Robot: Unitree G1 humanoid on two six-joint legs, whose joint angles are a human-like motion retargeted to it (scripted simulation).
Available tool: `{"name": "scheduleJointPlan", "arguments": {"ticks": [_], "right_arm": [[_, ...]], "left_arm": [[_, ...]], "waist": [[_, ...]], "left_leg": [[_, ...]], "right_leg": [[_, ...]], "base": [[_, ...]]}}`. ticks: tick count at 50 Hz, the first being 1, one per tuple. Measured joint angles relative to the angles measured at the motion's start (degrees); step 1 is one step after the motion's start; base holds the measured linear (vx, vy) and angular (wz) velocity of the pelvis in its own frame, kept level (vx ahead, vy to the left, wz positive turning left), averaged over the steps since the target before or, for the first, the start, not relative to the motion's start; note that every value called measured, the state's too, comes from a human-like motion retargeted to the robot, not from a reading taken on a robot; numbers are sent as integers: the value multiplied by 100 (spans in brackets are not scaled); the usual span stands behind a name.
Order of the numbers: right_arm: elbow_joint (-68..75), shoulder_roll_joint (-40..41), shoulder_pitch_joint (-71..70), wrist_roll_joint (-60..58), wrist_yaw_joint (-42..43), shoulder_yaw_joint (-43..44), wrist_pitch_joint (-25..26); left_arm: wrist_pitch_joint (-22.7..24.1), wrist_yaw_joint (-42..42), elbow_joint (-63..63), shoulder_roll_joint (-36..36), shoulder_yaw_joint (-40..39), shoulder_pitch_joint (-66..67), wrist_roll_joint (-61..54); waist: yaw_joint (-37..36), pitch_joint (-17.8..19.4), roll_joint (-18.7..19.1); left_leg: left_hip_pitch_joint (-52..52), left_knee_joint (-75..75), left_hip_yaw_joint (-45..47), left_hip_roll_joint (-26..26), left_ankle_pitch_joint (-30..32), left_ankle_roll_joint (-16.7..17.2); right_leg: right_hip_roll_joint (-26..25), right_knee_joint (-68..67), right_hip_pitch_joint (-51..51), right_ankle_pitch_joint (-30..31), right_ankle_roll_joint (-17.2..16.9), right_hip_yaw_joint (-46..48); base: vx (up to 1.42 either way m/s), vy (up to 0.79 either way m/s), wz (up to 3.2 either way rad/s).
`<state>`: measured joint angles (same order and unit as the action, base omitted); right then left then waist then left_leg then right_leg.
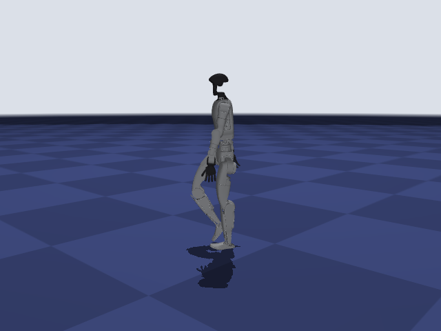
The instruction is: In place motions
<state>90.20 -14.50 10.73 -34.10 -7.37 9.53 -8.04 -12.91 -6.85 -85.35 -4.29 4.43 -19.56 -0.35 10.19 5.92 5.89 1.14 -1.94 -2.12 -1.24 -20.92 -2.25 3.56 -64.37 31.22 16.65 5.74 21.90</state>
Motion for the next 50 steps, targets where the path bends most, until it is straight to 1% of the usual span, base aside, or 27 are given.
{"name": "scheduleJointPlan", "arguments": {"ticks": [3,5,7,10,12,16,19,21,23,25,26,27,28,30,32,33,35,39,43,45,47,50], "right_arm": [[306,-149,-42,231,18,45,257],[481,-231,36,445,-85,186,391],[589,-251,179,691,-182,373,459],[654,-182,304,1039,-230,573,528],[628,-104,311,1151,-244,632,538],[428,37,254,1086,-386,535,493],[171,107,110,897,-524,415,434],[9,155,58,867,-501,350,342],[-134,157,-116,870,-505,272,286],[-231,162,-220,837,-443,229,240],[-275,152,-245,811,-398,198,228],[-314,141,-274,786,-359,170,217],[-342,125,-311,766,-330,144,210],[-381,87,-366,763,-289,116,187],[-412,85,-417,772,-306,103,167],[-423,93,-451,774,-325,92,160],[-416,109,-543,778,-336,76,151],[-206,143,-743,793,-225,-100,211],[410,195,-1093,1168,-134,-505,464],[720,288,-1360,1490,-55,-783,609],[720,414,-1511,1743,-111,-1093,729],[644,741,-1831,1985,-290,-1369,759]], "left_arm": [[-3,356,576,63,-487,-653,458],[216,592,879,126,-544,-937,438],[451,735,1045,160,-413,-1130,195],[587,729,1104,240,-327,-1343,-48],[530,535,1078,281,-347,-1371,-35],[413,261,969,343,-336,-1104,-48],[426,134,806,371,-297,-656,-22],[364,113,632,449,-229,-336,14],[325,-30,410,440,-134,-16,85],[263,-139,188,468,-77,306,180],[220,-167,97,490,-96,478,214],[182,-195,9,506,-125,647,248],[152,-226,-76,511,-174,810,282],[93,-280,-257,531,-282,1101,337],[7,-314,-417,511,-437,1327,356],[-37,-319,-476,496,-550,1426,371],[-96,-325,-547,476,-762,1602,383],[-175,-628,-490,352,-1013,2029,327],[-342,-928,-563,311,-1324,2303,443],[-394,-931,-655,273,-1460,2398,452],[-505,-847,-684,211,-1446,2547,586],[-582,-550,-736,116,-1446,2875,1137]], "waist": [[876,329,246],[1265,469,422],[1456,519,583],[1481,526,647],[1370,426,603],[1219,45,542],[1016,-209,464],[841,-386,413],[532,-446,220],[321,-522,-51],[225,-625,-135],[114,-729,-203],[-28,-837,-243],[-301,-1003,-426],[-559,-1061,-579],[-714,-1065,-632],[-945,-1048,-701],[-1123,-1003,-729],[-1220,-1028,-603],[-1251,-987,-549],[-1297,-956,-541],[-1446,-954,-593]], "left_leg": [[168,-75,535,-386,133,52],[296,-169,715,-675,158,90],[449,-309,634,-863,165,59],[552,-492,514,-953,132,11],[504,-444,567,-889,124,23],[470,-246,732,-754,123,127],[454,-176,842,-585,144,121],[453,-128,854,-444,180,101],[296,-65,1004,-229,176,71],[108,16,1025,87,168,64],[104,60,1031,211,182,57],[108,104,1057,316,193,52],[128,151,1125,383,200,49],[130,204,1221,621,196,41],[87,255,1300,800,210,16],[62,278,1364,842,207,17],[48,299,1405,914,204,23],[55,330,1427,990,235,102],[175,270,1399,882,262,189],[222,168,1398,810,233,211],[217,43,1392,761,164,211],[215,-261,1461,703,0,138]], "right_leg": [[238,-1462,1468,-394,117,167],[166,-1883,2270,-528,22,203],[137,-1881,2708,-541,4,319],[165,-1591,2832,-541,168,410],[129,-1324,2673,-515,208,341],[38,-505,1864,-190,31,275],[-79,428,917,410,-284,131],[-61,1193,133,805,-369,245],[-179,2085,-664,1223,-514,34],[-222,2843,-1374,1335,-678,-330],[-268,3340,-1657,1335,-759,-496],[-320,3842,-1934,1134,-807,-624],[-383,4356,-2195,533,-789,-677],[-149,5158,-2674,-265,-889,-192],[-78,5653,-2884,-804,-704,151],[-82,5798,-2897,-957,-646,83],[-112,6012,-2881,-1172,-571,-96],[-157,6344,-2968,-1293,-516,-14],[-202,6297,-2881,-1391,-489,-87],[-224,6256,-2868,-1429,-455,-53],[-241,6259,-2910,-1464,-430,-36],[-261,6294,-2986,-1506,-404,-166]], "base": [[-16,16,86],[0,5,74],[7,2,53],[3,-2,1],[2,-6,-36],[5,-5,-33],[11,-2,-41],[10,-5,-28],[10,0,-60],[16,-5,-25],[21,-9,-11],[21,-8,-33],[21,-7,-44],[21,-8,-46],[13,-5,-51],[10,-7,-64],[10,-9,-53],[13,-9,-11],[7,-13,23],[5,-17,20],[11,-18,5],[16,-21,-18]]}}
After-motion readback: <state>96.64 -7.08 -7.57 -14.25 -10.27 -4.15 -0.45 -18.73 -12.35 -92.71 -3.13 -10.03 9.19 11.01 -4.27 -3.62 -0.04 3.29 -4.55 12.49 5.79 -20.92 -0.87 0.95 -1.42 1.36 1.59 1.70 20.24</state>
